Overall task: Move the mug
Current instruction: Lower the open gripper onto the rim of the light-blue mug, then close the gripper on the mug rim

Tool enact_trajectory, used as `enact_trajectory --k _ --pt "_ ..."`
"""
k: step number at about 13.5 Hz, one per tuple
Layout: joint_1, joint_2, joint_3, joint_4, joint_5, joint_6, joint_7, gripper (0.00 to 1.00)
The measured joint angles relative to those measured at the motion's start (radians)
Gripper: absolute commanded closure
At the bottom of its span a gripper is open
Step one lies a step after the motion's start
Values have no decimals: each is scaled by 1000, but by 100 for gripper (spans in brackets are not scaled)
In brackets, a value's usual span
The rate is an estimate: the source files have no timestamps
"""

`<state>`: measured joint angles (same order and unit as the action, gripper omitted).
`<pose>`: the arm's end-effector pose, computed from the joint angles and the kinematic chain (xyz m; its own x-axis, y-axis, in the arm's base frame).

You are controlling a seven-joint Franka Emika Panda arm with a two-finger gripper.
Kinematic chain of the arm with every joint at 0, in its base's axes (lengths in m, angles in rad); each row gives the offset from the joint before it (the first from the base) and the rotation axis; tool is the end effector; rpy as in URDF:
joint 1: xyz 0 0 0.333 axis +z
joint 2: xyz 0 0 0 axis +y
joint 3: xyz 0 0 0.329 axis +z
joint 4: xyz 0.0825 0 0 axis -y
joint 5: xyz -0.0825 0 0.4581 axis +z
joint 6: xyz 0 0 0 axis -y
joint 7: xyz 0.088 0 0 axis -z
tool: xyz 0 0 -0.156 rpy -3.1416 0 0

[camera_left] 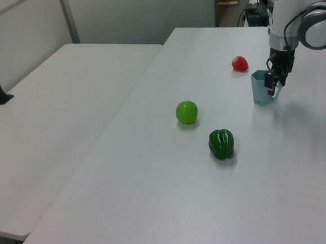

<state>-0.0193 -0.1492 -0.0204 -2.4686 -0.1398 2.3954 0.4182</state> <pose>0.5237 -0.0263 0.2707 0.9323 -0.3460 0.1051 -0.3534 -0.9334 0.0617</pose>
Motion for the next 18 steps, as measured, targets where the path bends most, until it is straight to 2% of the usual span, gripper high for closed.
enact_trajectory --k 3,5,9,14,18 --pt "0 6 0 0 0 1 0 59" --pt "0 8 0 0 0 2 0 62" --pt "0 8 0 0 0 4 0 79" --pt "0 8 0 2 0 10 0 86" --pt "-1 3 0 34 0 15 1 86"
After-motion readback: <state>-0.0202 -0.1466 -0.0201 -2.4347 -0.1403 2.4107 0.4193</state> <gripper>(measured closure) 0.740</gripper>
